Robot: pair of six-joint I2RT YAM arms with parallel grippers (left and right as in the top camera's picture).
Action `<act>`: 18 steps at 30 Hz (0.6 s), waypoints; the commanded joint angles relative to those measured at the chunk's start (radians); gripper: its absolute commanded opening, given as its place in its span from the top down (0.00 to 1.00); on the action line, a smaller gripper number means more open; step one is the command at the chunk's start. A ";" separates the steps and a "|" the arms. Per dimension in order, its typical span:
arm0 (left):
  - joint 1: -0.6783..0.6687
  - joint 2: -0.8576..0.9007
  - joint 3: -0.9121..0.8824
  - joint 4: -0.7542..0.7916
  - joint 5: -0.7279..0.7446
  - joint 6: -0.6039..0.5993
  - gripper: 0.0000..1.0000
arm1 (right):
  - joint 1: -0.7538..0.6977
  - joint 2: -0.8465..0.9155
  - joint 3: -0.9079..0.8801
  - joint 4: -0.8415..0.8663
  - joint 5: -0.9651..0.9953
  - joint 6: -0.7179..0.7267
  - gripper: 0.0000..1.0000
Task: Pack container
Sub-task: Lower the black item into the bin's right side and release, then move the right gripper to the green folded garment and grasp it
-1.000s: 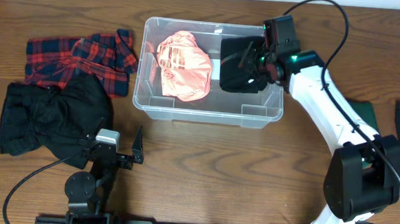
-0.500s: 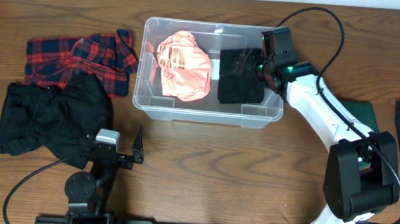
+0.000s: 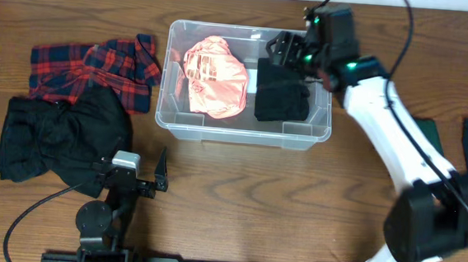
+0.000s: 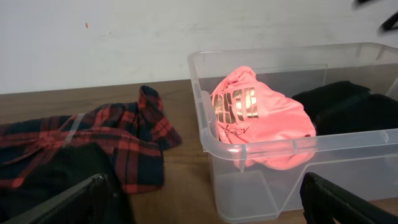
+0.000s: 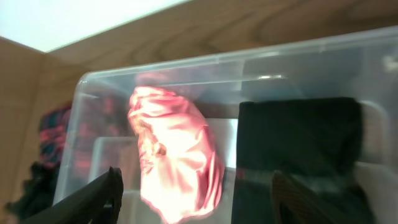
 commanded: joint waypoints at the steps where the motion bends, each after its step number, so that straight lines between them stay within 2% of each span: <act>1: 0.004 -0.001 -0.019 -0.032 0.003 -0.009 0.02 | -0.091 -0.119 0.095 -0.126 -0.006 -0.091 0.25; 6: 0.004 -0.001 -0.019 -0.032 0.003 -0.009 0.02 | -0.330 -0.208 0.135 -0.436 0.023 -0.149 0.23; 11: 0.004 -0.001 -0.019 -0.032 0.003 -0.009 0.02 | -0.551 -0.211 0.127 -0.703 0.077 -0.221 0.21; 14: 0.004 -0.001 -0.019 -0.032 0.003 -0.009 0.02 | -0.637 -0.203 0.090 -0.783 0.140 -0.223 0.21; 18: 0.004 -0.001 -0.019 -0.032 0.003 -0.008 0.02 | -0.716 -0.203 -0.005 -0.774 0.143 -0.183 0.22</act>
